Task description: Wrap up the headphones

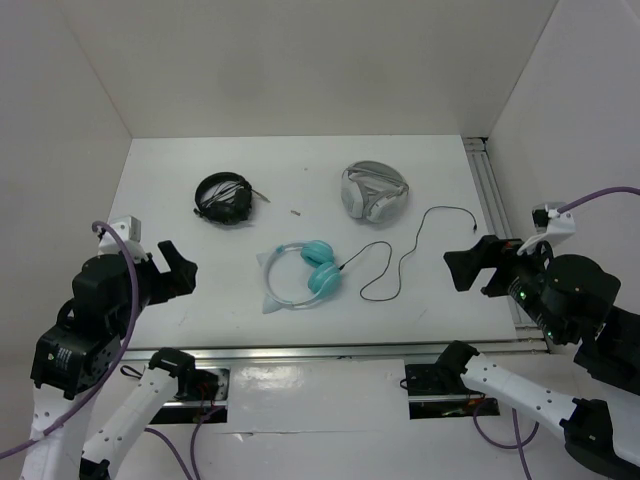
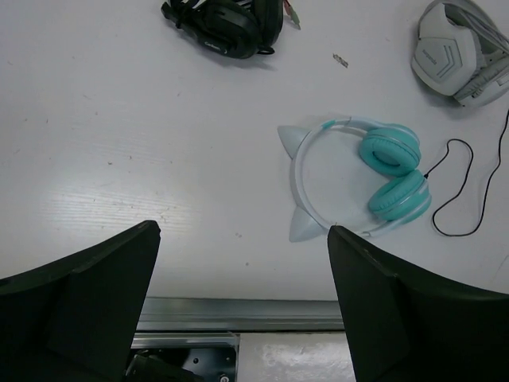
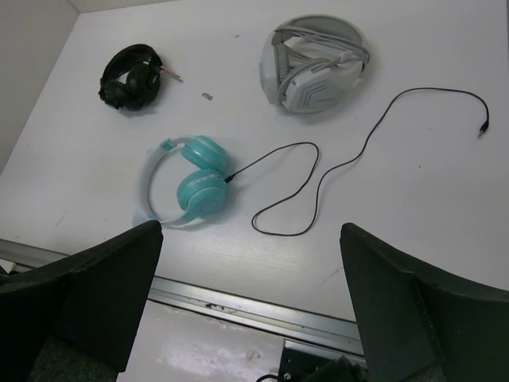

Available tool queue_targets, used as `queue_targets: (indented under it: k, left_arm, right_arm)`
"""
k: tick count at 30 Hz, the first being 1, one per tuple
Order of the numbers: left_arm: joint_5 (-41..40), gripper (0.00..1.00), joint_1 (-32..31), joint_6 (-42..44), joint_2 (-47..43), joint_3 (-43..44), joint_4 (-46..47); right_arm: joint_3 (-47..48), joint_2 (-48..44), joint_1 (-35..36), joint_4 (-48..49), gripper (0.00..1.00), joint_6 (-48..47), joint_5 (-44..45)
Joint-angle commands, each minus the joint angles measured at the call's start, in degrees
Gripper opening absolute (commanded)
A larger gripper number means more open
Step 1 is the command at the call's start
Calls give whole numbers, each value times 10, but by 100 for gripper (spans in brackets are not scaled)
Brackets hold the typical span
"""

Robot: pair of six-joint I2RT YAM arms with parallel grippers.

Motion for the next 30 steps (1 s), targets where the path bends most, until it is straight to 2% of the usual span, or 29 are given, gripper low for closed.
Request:
queue_targets:
  k: [1,8,12,14,16,18,21,22,23,26,30]
  left_arm:
    - [16,100,0,5,-7,-4,32]
    - [35,100,0,5,4,-10,43]
    - [66,100,0,-3,19,-43,90]
    - [66,100,0,-37,41,-90,154]
    - [95,100,0,-70,80,-124,201]
    - [141,100,0,-88,165,-162,238]
    - [186,100,0,-102,272,-214,359]
    - [187,100,-6,-102,292,-224,360]
    - [195,100,-6,-109,309,-250,404]
    - [201,100,-11,-115,350,-281,461]
    - [171,100,-27,-122,389,-305,499]
  right_arm:
    - [9,-8,1,1,100,4,11]
    - [9,-20,1,25,100,10,-4]
    - [-25,-20,1,71,100,4,-54]
    - [-64,-26,1,96,100,4,-71]
    - [-90,-26,1,135,100,4,-81]
    - [-133,-37,1,165,100,4,-81]
    - [-178,-42,6,223,100,4,-119]
    - [-187,-42,6,230,100,10,-125]
    - [-196,-42,6,237,100,10,-130]
    - [-232,-42,6,261,100,10,-145]
    - [-271,-32,6,286,100,15,-157]
